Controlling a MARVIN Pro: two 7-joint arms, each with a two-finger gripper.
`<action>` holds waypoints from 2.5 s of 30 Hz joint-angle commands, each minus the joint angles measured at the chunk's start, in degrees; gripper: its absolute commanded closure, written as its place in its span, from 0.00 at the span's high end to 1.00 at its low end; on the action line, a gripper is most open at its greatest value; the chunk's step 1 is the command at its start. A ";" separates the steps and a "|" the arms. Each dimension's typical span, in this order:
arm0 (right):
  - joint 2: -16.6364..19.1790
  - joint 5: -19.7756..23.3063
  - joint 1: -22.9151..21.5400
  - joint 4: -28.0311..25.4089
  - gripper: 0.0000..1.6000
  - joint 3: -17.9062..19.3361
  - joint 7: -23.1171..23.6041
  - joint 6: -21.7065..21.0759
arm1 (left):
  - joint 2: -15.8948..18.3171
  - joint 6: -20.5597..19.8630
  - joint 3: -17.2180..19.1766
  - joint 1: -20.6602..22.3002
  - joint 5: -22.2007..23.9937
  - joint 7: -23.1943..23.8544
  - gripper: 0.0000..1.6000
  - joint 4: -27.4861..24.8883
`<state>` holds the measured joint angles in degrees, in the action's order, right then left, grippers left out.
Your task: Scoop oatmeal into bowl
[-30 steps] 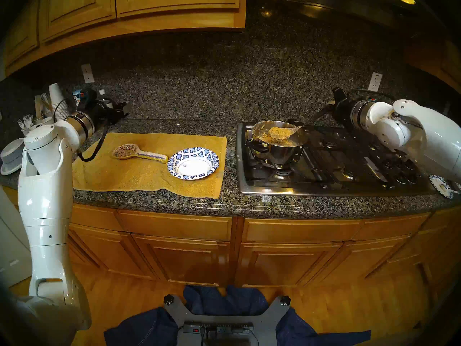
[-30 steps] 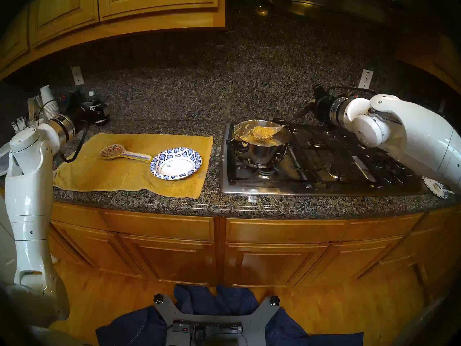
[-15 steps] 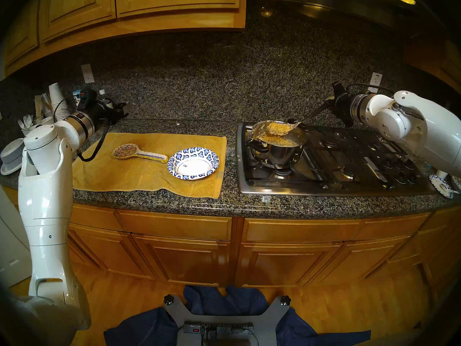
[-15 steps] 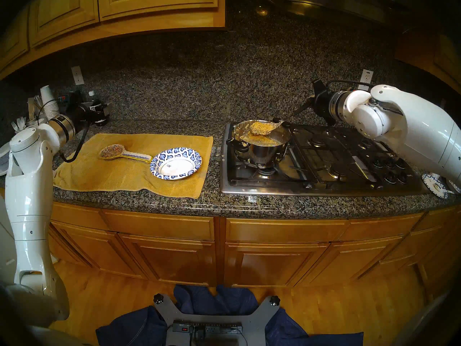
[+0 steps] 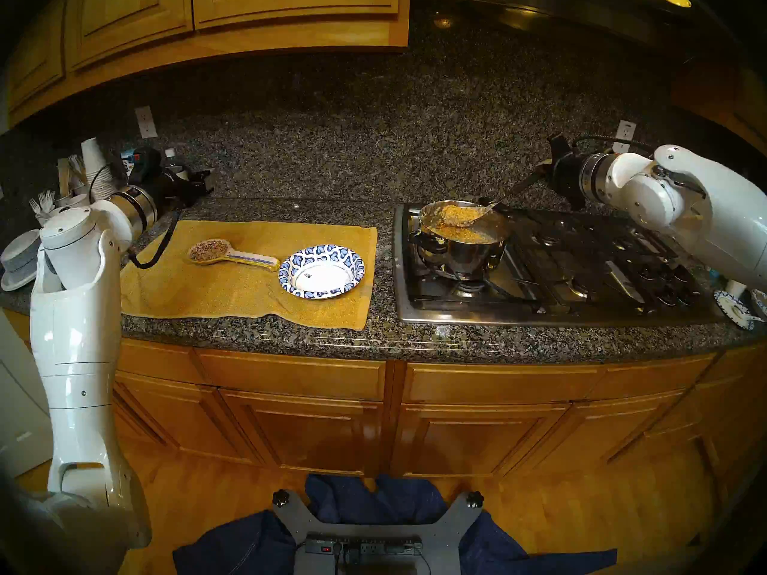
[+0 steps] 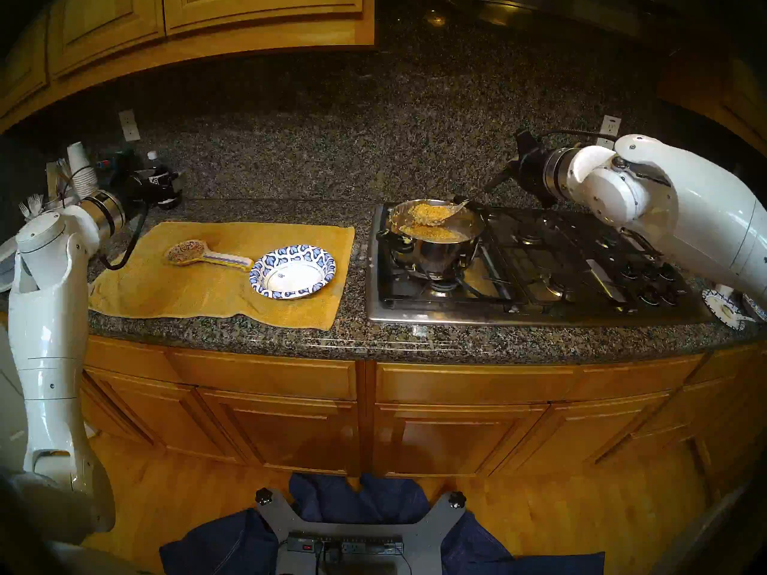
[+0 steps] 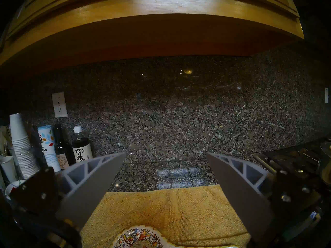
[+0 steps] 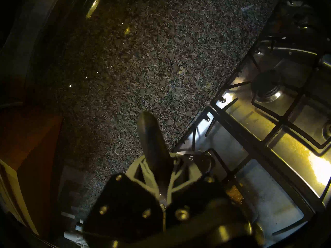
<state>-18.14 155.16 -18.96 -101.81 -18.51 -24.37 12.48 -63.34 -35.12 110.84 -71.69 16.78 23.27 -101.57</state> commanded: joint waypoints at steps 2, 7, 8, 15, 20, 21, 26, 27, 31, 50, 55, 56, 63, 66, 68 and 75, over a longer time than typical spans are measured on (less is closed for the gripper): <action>0.21 -0.36 -3.22 0.39 0.00 2.62 0.39 -0.34 | 0.44 0.92 0.21 1.86 0.24 0.11 1.00 -1.59; 0.18 -0.22 -3.33 0.50 0.00 2.62 0.29 -0.57 | 0.46 0.93 0.20 1.85 0.26 0.09 1.00 -1.59; 0.17 -0.17 -3.33 0.52 0.00 2.62 0.29 -0.61 | 0.46 0.93 0.20 1.85 0.27 0.09 1.00 -1.59; 0.08 0.00 -3.42 0.69 0.00 2.62 0.21 -0.87 | 0.48 0.94 0.19 1.84 0.30 0.07 1.00 -1.59; -0.05 0.23 -3.44 0.85 0.00 2.63 0.14 -1.03 | 0.49 0.95 0.18 1.84 0.32 0.05 1.00 -1.59; -0.09 0.26 -3.45 0.86 0.00 2.63 0.13 -1.07 | 0.50 0.95 0.18 1.84 0.32 0.05 1.00 -1.59; -0.26 0.39 -3.49 0.79 0.00 2.67 0.07 -1.18 | 0.51 0.95 0.17 1.83 0.34 0.03 1.00 -1.59; -0.28 0.41 -3.50 0.79 0.00 2.67 0.06 -1.19 | 0.51 0.95 0.17 1.83 0.35 0.03 1.00 -1.59; -0.34 0.49 -3.49 0.73 0.00 2.66 0.05 -1.22 | 0.52 0.95 0.17 1.83 0.36 0.02 1.00 -1.59; 0.08 0.87 -3.13 -0.46 0.00 2.23 -0.16 -0.74 | 0.57 1.02 0.14 1.81 0.45 -0.04 1.00 -1.59; 0.12 0.92 -3.16 -0.49 0.00 2.20 -0.08 -0.58 | 0.58 1.02 0.13 1.81 0.47 -0.06 1.00 -1.59; 0.09 0.93 -3.21 -0.41 0.00 2.23 -0.09 -0.61 | 0.59 1.02 0.13 1.80 0.47 -0.06 1.00 -1.59; -0.07 0.90 -3.47 0.10 0.00 2.40 -0.13 -0.79 | 0.60 1.00 0.12 1.79 0.50 -0.08 1.00 -1.59; -0.15 0.87 -3.56 0.29 0.00 2.45 -0.15 -0.92 | 0.61 1.00 0.11 1.79 0.51 -0.09 1.00 -1.59; -0.19 0.89 -3.61 0.38 0.00 2.48 -0.28 -0.99 | 0.62 1.00 0.11 1.78 0.52 -0.10 1.00 -1.59; -0.26 1.01 -3.59 0.48 0.00 2.51 -0.29 -1.07 | 0.64 1.00 0.10 1.78 0.55 -0.12 1.00 -1.59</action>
<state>-18.07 156.09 -19.90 -101.43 -18.46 -25.42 11.39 -63.14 -35.05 110.73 -71.76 17.11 23.03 -101.57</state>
